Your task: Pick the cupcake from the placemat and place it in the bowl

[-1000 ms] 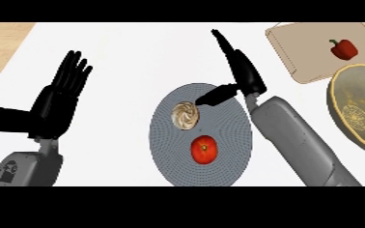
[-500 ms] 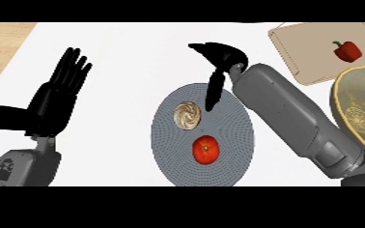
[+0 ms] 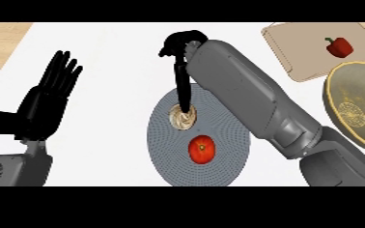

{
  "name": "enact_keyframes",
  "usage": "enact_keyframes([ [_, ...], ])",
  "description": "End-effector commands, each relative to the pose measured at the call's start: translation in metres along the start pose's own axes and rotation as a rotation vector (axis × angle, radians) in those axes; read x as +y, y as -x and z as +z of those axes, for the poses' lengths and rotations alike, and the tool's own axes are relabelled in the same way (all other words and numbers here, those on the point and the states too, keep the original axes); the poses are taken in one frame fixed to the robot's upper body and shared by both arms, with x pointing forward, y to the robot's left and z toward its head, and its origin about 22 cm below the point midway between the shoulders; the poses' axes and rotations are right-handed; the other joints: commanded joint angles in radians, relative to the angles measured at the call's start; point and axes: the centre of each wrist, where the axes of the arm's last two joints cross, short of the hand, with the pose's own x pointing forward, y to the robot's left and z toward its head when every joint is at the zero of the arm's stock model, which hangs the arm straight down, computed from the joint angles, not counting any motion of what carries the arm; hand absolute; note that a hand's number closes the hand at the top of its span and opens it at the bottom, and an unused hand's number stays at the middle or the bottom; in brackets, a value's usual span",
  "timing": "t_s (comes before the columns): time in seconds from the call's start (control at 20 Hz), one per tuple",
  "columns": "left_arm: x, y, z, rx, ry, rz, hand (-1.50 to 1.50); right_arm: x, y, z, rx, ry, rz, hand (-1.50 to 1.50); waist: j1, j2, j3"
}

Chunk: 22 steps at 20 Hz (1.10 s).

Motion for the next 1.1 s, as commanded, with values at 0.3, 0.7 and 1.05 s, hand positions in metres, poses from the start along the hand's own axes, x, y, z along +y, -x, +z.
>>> enact_keyframes([
  [0.3, 0.02, 0.003, 0.017, 0.016, -0.033, 0.011, 0.0, 0.022, 0.007, -0.016, 0.025, -0.074, -0.014, -1.5, -0.035, -0.006, 0.002],
  [0.7, 0.019, -0.01, 0.018, 0.014, -0.036, 0.001, 0.0, 0.059, -0.007, -0.019, 0.0, 0.043, 0.011, -1.5, -0.037, -0.009, 0.002],
  [1.05, 0.005, -0.012, 0.016, -0.013, -0.021, 0.015, 0.0, 0.071, 0.022, -0.039, -0.032, 0.107, 0.02, -1.5, -0.027, -0.003, 0.002],
])
